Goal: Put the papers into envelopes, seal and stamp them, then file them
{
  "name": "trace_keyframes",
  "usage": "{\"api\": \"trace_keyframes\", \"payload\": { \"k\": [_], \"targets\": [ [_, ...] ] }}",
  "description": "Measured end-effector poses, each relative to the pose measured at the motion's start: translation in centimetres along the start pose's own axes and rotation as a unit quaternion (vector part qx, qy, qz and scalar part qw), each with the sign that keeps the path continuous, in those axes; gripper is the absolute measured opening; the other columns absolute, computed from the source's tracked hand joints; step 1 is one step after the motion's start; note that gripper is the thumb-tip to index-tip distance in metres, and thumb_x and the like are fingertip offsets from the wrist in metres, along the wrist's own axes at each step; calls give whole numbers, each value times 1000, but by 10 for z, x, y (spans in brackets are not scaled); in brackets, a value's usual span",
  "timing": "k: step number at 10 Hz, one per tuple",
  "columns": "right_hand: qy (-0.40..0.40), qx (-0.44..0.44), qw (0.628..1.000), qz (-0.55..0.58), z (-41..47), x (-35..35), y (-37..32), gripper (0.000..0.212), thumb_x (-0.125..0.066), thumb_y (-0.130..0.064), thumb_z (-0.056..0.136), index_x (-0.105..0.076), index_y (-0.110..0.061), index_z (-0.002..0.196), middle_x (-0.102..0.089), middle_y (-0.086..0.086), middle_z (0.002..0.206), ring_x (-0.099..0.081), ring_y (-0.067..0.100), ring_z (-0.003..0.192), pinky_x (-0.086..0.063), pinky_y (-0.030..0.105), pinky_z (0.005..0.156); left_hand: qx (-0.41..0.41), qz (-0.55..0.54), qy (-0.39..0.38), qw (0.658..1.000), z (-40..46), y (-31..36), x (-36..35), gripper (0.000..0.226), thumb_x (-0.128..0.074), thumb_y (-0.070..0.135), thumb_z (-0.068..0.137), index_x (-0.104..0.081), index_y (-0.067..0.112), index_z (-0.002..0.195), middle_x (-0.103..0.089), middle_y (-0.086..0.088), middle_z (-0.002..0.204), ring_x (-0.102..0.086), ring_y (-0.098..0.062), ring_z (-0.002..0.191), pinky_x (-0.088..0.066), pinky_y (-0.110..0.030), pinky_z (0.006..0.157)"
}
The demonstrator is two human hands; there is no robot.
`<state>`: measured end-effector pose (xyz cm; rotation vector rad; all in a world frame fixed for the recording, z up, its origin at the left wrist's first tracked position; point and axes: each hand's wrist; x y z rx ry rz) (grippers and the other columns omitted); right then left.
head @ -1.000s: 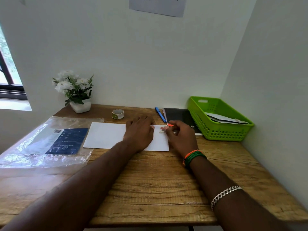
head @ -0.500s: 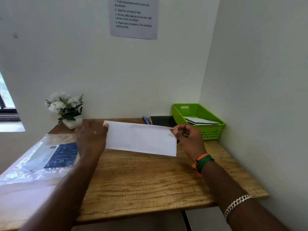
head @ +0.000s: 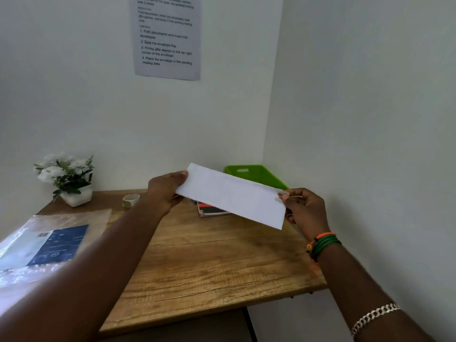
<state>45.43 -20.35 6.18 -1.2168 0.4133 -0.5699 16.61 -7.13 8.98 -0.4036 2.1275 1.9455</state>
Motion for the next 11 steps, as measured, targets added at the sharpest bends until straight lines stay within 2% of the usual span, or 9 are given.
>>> {"api": "trace_keyframes", "payload": {
  "k": [1,2,3,4,6,7,8,10,11],
  "targets": [
    [84,-53,994,50,13,13,2,8,-72,-10,89,-67,-6,95,-63,11,70,-50,15,49,-44,24,44,-6,15,-62,998,11,-4,-40,26,-74,24,93,-68,7,111,-74,-13,109,-73,-22,97,-61,-36,83],
    [144,-109,971,159,21,9,7,9,-67,-3,91,-63,-8,96,-61,12,73,-48,15,48,-44,21,40,-43,131,-77,987,23,-36,-73,45,-77,24,92,-64,2,129,-73,-16,112,-72,-22,96,-60,-42,92],
    [185,-119,962,165,32,-6,19,7,-64,-2,91,-63,-9,91,-64,11,68,-53,14,39,-46,24,44,-140,315,-85,935,22,-72,-97,47,-82,24,85,-70,8,127,-74,-9,112,-70,-21,102,-56,-32,93],
    [226,-133,949,174,44,-26,29,10,-58,-2,92,-66,-2,99,-64,11,62,-58,12,34,-50,24,43,-216,382,-87,894,17,-96,-114,48,-83,24,84,-71,7,127,-72,-10,121,-67,-22,114,-51,-34,103],
    [216,-142,954,152,69,-50,34,11,-58,-1,89,-68,2,93,-59,6,43,-58,12,34,-61,38,60,-247,388,-73,885,17,-115,-121,42,-81,15,84,-72,6,124,-74,-12,118,-70,-21,108,-54,-36,101],
    [203,-134,968,61,79,-53,40,11,-65,-12,88,-70,-6,82,-57,2,40,-53,8,29,-48,22,43,-253,394,-74,881,17,-117,-118,40,-79,14,85,-73,8,124,-75,-10,117,-71,-18,106,-55,-33,99],
    [191,-121,974,12,81,-57,43,16,-71,-15,86,-62,-9,98,-63,10,57,-58,18,37,-49,28,46,-252,404,-92,875,16,-115,-115,45,-78,16,86,-70,11,130,-74,-9,119,-69,-17,106,-53,-28,97],
    [165,-120,976,-78,97,-52,65,42,-70,-54,65,-51,-24,85,-71,13,100,-72,36,83,-60,50,80,-264,433,-153,848,-2,-104,-94,54,-75,17,90,-60,13,142,-71,-9,127,-66,-16,115,-45,-19,95],
    [159,-98,972,-142,56,-53,18,30,-64,-42,89,-56,-19,107,-68,14,112,-65,36,104,-47,35,83,-298,452,-137,830,-16,-86,-79,45,-73,15,91,-65,11,136,-75,-7,115,-67,-13,106,-39,-12,82]
  ]
}}
Point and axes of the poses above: each hand's wrist, its own z-axis towards the middle knuckle, its own x-axis out of the back of the hand, y = z × x
